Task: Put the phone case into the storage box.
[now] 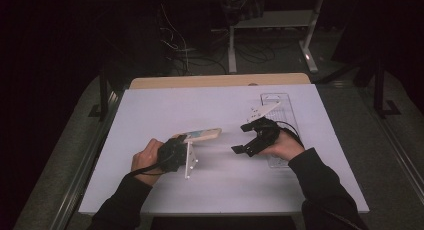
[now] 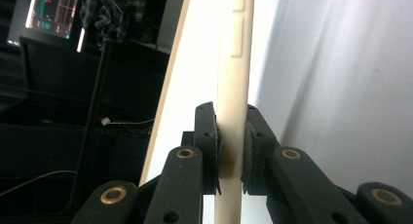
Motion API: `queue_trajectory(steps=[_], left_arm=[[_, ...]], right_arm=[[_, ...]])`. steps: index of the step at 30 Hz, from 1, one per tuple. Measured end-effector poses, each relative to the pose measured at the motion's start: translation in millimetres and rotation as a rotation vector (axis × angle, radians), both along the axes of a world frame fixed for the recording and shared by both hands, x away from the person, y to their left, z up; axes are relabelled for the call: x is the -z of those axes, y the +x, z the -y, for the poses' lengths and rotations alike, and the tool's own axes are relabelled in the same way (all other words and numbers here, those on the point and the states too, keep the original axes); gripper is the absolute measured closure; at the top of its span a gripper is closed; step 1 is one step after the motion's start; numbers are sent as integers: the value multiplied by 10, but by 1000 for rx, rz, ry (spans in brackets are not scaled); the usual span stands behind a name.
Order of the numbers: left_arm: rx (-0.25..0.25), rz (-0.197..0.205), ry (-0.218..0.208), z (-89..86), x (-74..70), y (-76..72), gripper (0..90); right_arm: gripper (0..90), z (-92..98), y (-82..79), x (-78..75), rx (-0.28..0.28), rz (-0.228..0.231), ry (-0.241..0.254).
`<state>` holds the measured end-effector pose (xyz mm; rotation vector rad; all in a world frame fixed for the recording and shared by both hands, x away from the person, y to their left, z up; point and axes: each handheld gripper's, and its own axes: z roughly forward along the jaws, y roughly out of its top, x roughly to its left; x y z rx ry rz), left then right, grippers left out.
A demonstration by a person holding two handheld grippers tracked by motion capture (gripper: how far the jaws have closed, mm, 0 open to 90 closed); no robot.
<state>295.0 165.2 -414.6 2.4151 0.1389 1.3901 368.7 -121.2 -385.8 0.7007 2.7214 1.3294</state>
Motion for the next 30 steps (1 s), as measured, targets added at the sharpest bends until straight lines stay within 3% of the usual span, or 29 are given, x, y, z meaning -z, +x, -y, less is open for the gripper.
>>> queue_trajectory(steps=[5, 12, 13, 30], left_arm=[[-13, -37, -47, -9, -16, 13, 800], [-33, -94, -109, -31, -66, 44, 800], [-42, -110, -123, -36, -72, 44, 800], [-79, -273, -345, -144, -179, 119, 799]], right_arm=[[80, -6, -6, -1, -3, -6, 1], [80, 4, 12, 6, -11, 18, -11], [80, -2, -1, 0, -3, -2, 4], [80, 1, -2, -2, -1, -5, 7]])
